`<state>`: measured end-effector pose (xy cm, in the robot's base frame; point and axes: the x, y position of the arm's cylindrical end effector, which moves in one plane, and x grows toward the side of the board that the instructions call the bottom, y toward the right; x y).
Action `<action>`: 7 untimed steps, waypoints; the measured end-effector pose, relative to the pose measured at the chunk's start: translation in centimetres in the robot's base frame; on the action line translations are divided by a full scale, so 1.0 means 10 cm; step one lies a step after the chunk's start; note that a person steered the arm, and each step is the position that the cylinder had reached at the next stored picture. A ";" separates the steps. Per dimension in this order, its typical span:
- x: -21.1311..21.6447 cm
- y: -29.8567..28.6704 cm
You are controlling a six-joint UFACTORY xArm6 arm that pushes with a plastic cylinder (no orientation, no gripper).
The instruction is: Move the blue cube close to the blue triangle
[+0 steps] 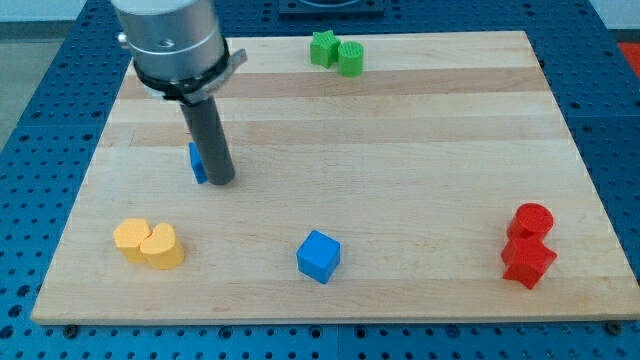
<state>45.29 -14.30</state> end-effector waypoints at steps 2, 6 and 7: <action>-0.34 -0.47; -0.02 1.17; 0.12 1.78</action>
<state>46.49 3.47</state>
